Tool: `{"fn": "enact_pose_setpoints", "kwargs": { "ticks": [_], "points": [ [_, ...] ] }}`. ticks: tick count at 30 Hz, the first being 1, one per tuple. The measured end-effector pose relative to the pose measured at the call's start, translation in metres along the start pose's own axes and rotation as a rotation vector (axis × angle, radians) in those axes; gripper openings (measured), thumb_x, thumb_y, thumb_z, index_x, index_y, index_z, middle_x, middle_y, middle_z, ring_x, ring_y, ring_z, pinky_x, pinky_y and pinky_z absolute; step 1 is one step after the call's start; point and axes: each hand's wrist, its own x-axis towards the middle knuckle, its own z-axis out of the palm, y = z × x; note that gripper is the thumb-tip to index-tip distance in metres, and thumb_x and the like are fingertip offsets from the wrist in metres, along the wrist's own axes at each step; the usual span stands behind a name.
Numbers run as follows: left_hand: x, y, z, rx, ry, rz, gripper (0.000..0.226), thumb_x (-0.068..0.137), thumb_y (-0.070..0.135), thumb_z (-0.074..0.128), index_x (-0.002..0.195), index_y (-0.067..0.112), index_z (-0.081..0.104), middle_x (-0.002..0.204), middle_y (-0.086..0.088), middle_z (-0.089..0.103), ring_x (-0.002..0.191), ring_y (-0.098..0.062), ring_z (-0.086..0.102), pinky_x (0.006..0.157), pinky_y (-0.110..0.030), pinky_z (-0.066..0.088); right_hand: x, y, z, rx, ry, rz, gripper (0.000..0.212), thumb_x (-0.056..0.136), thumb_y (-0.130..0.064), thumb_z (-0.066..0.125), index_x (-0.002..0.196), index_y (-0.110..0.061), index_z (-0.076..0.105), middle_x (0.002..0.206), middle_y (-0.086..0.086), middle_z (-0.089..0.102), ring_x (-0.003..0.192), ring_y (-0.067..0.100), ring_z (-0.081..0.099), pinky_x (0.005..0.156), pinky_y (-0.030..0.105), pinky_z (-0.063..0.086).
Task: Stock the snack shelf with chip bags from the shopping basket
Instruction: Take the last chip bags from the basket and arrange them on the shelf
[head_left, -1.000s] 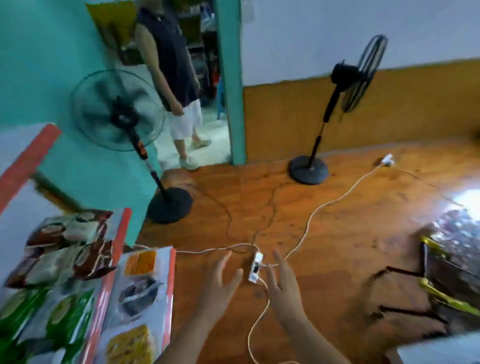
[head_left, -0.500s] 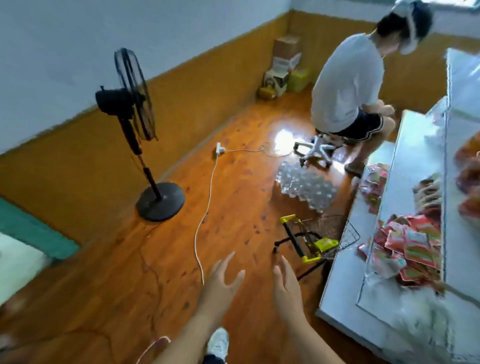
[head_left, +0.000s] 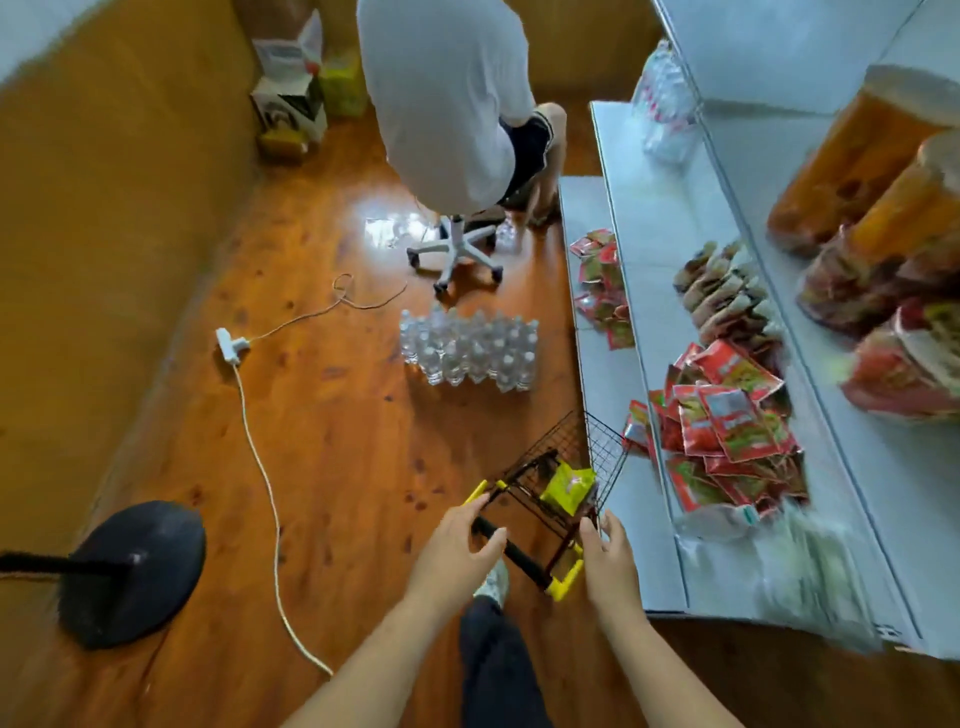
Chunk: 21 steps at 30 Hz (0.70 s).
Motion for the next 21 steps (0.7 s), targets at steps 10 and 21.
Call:
{"fn": "enact_pose_setpoints", "kwargs": {
  "ticks": [10, 21],
  "points": [
    [0.201, -0.002, 0.06, 0.091, -0.343, -0.037, 0.061, 0.094, 0.048, 0.049, 0.15, 0.031, 0.031, 0.148, 0.008, 0.043, 0.135, -0.008, 0.041, 0.111, -0.029, 0.037, 0.182, 0.031, 0.058, 0.095, 0.079, 0.443, 0.059, 0.095, -0.034, 0.055, 0.147, -0.016, 0.032, 0.146, 0.005, 0.045, 0.131, 0.027, 0.046, 0.107, 0.041, 0.037],
    [0.401, -0.093, 0.237, 0.359, -0.699, 0.025, 0.053, 0.089, 0.01, 0.042, 0.141, 0.02, 0.039, 0.138, -0.007, 0.051, 0.125, -0.029, 0.05, 0.099, -0.037, 0.043, 0.349, 0.176, 0.151, -0.027, 0.249, 0.591, 0.067, 0.08, -0.039, 0.059, 0.14, -0.017, 0.04, 0.135, 0.013, 0.052, 0.117, 0.034, 0.055, 0.096, 0.043, 0.049]
  ]
}}
